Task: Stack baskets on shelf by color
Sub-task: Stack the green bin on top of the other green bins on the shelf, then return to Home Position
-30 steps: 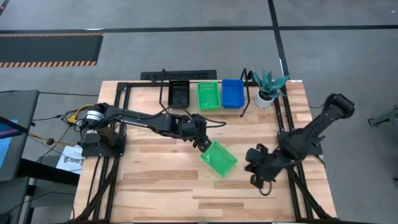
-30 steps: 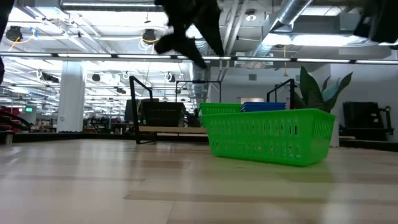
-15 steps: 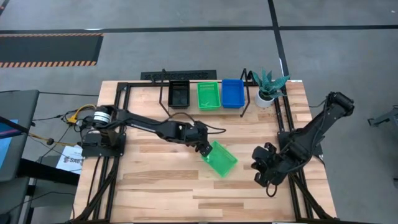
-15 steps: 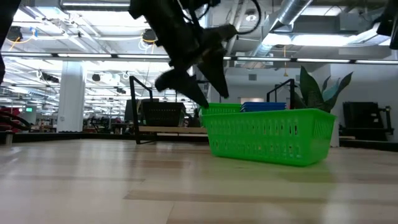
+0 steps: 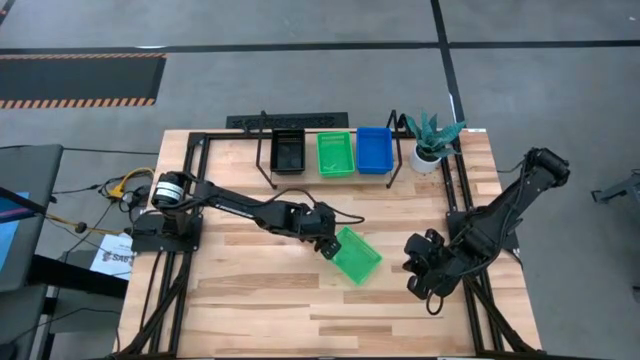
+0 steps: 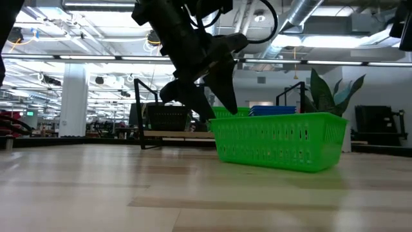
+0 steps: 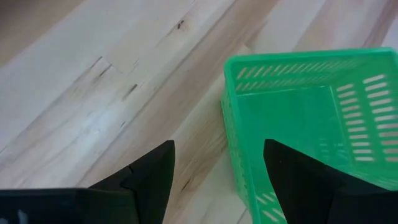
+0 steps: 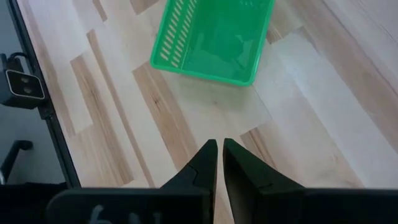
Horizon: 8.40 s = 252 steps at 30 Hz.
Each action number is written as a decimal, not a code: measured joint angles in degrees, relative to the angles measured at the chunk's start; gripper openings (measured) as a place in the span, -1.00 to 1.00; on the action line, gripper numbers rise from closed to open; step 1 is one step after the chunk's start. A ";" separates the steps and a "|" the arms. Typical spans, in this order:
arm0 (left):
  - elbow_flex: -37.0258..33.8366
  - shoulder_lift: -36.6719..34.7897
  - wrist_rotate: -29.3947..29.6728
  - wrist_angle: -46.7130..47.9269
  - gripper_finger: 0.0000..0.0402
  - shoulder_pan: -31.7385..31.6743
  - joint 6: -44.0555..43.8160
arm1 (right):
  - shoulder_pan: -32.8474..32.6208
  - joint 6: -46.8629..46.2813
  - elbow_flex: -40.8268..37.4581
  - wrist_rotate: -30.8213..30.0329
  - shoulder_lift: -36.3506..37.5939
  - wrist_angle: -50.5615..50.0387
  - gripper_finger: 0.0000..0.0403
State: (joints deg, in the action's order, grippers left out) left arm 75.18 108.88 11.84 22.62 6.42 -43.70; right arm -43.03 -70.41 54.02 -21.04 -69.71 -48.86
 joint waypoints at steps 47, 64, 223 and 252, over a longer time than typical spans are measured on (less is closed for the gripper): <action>0.15 5.16 -2.62 -2.48 -0.57 0.78 -2.01 | -0.87 -1.01 0.02 0.00 -0.02 -0.83 -0.74; 7.97 5.11 -4.04 6.99 -1.00 0.47 1.93 | -0.85 -1.31 0.02 0.00 -0.02 -0.76 -0.74; 58.49 26.99 -0.24 28.03 -0.98 -37.01 61.98 | 51.43 45.42 0.02 12.04 11.65 -0.52 -0.74; 59.41 -9.44 -6.61 30.51 -0.98 -33.80 64.63 | 59.24 51.23 10.60 12.20 30.75 2.60 -0.74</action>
State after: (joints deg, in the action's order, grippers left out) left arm 134.59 99.44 5.22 53.13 -27.38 20.93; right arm 16.21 -19.19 64.62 -8.84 -38.97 -46.26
